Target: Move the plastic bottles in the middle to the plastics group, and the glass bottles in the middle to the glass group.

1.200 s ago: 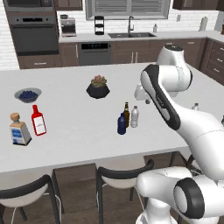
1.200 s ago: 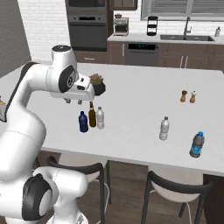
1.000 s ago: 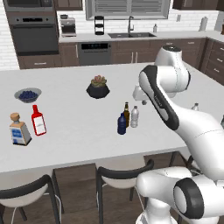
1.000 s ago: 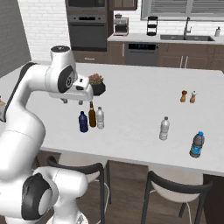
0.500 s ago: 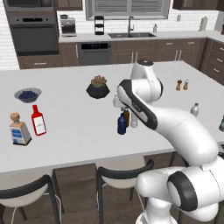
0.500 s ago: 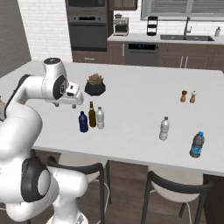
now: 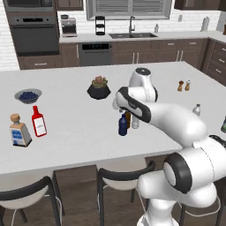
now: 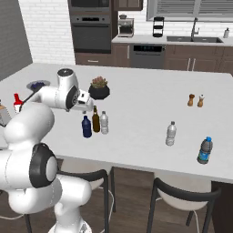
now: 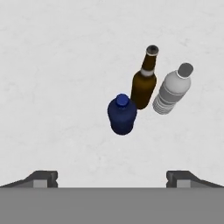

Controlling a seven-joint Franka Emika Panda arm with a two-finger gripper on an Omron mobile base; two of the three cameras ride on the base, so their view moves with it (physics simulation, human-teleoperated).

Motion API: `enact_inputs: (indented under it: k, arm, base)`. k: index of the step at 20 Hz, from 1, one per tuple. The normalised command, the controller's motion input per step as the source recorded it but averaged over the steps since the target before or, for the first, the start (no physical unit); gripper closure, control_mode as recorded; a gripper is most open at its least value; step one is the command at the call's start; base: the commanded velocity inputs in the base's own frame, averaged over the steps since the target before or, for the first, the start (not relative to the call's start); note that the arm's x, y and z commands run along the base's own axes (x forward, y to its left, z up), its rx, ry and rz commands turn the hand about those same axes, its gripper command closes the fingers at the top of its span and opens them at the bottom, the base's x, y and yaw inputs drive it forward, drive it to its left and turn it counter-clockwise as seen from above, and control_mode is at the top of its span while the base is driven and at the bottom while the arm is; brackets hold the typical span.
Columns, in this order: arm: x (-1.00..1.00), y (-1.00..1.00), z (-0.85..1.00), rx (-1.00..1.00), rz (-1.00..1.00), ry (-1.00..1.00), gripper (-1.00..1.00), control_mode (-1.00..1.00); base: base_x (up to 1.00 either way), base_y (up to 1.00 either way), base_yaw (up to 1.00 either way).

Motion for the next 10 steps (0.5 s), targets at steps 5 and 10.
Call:
enact_inputs:
  k: [5, 10]
  arm:
    - [0.45, 0.0, -0.41, 0.0, 0.0, -0.01, -1.0, -1.0]
    - [0.35, -0.01, -0.49, 0.0, 0.0, 0.0, -1.0, -1.0]
  base:
    - [0.0, 0.0, 0.0]
    - [0.0, 0.0, 0.0]
